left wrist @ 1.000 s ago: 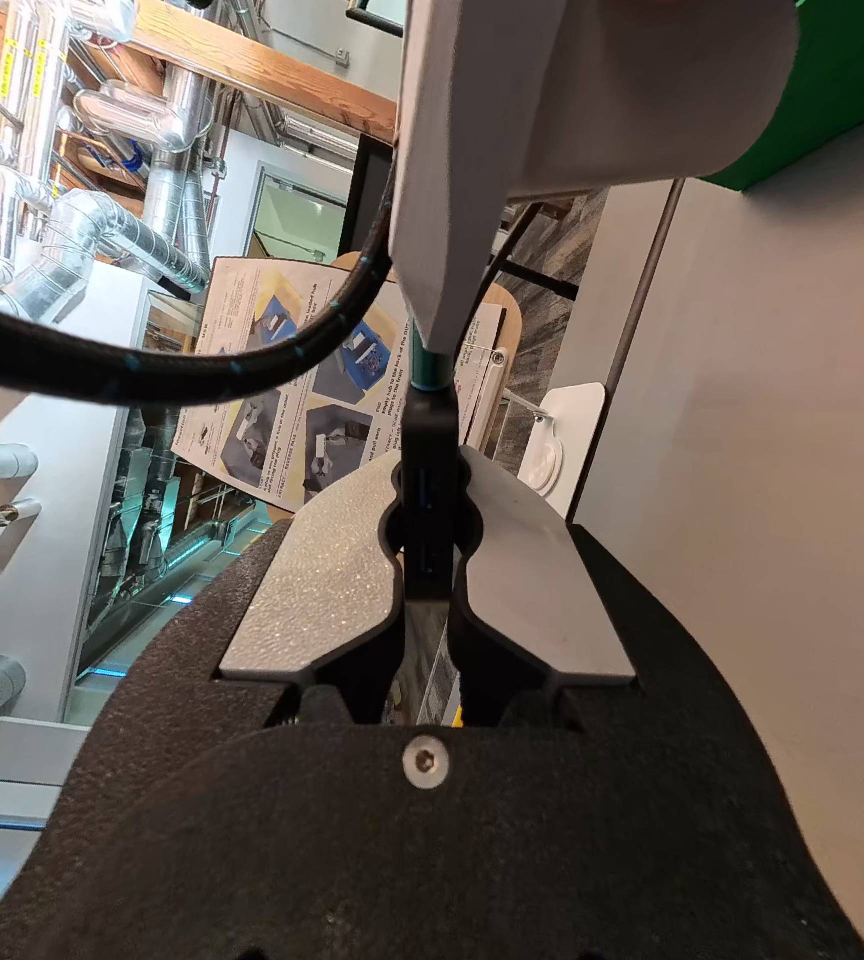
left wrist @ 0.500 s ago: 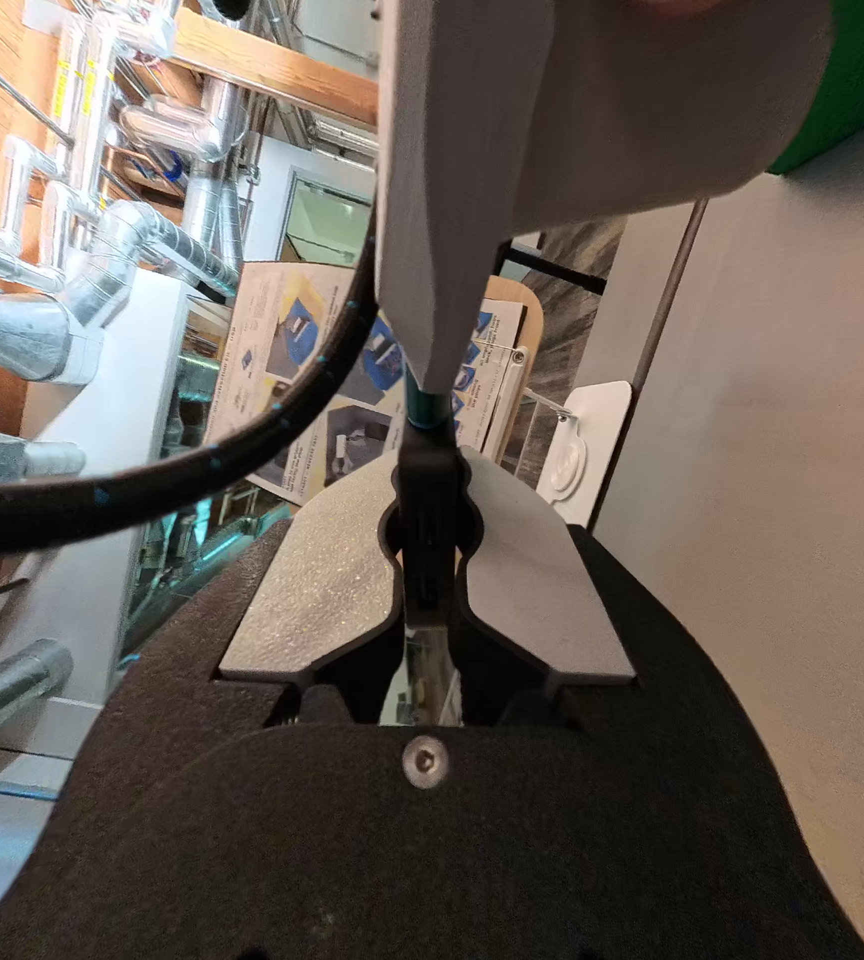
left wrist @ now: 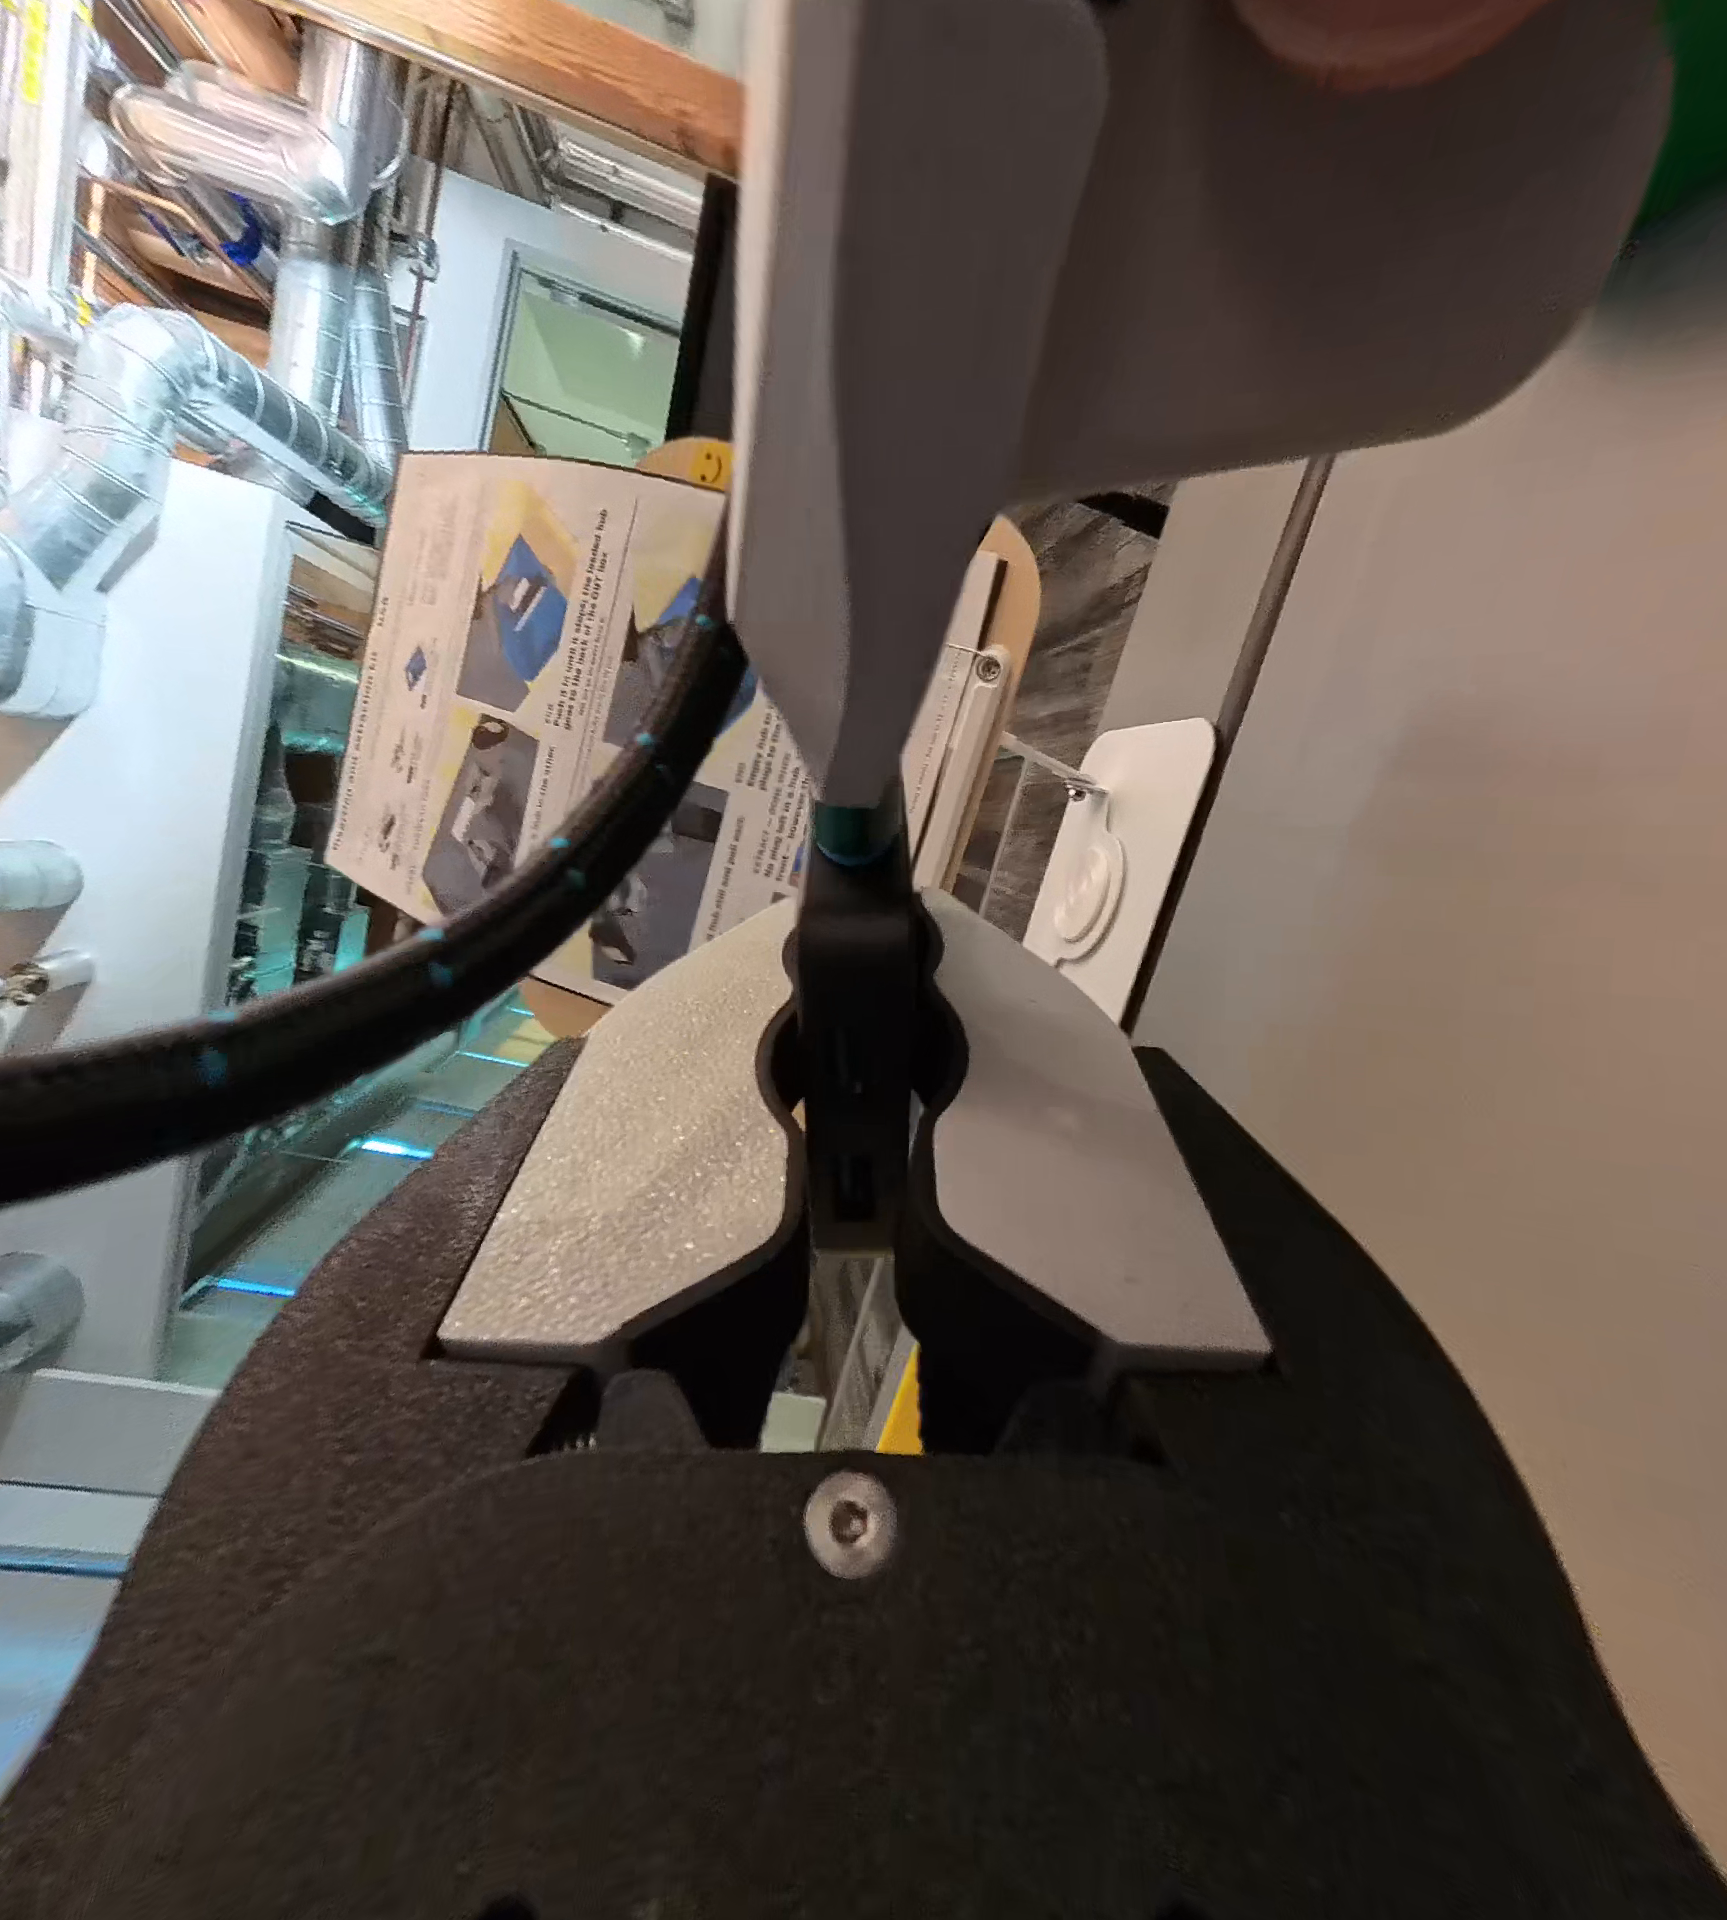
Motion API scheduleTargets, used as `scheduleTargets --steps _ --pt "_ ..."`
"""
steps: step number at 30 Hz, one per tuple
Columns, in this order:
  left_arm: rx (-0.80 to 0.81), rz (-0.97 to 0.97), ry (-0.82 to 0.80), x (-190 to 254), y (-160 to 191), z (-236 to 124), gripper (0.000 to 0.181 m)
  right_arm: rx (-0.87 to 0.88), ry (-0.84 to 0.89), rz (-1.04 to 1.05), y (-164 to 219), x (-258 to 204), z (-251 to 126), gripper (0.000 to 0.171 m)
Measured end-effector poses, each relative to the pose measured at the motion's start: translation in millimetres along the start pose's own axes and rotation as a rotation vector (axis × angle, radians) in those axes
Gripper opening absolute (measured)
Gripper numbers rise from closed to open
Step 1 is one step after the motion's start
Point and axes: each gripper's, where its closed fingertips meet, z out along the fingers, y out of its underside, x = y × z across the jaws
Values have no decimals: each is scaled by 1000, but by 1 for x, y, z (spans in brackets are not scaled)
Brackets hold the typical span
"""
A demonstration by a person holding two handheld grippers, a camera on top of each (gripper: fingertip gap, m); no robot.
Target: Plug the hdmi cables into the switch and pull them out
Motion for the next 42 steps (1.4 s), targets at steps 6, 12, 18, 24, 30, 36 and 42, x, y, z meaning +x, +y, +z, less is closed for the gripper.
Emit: scheduleTargets --steps 6,12,18,24,30,36,42 --pt "-15 9 -9 0 3 2 14 7 3 14 1 2 2 22" --pt "-18 8 0 3 7 6 14 2 3 27 6 6 5 22" --pt "-11 4 -6 2 6 5 14 8 1 24 4 6 5 22" --pt "-7 -3 -8 1 6 6 14 21 5 37 4 6 5 22" --pt "-2 1 -17 0 6 5 14 22 13 26 3 6 5 22" --pt "6 1 -18 1 5 5 14 15 17 11 3 6 4 22" --pt "17 -8 -24 -2 3 4 14 19 19 1 0 5 3 22"
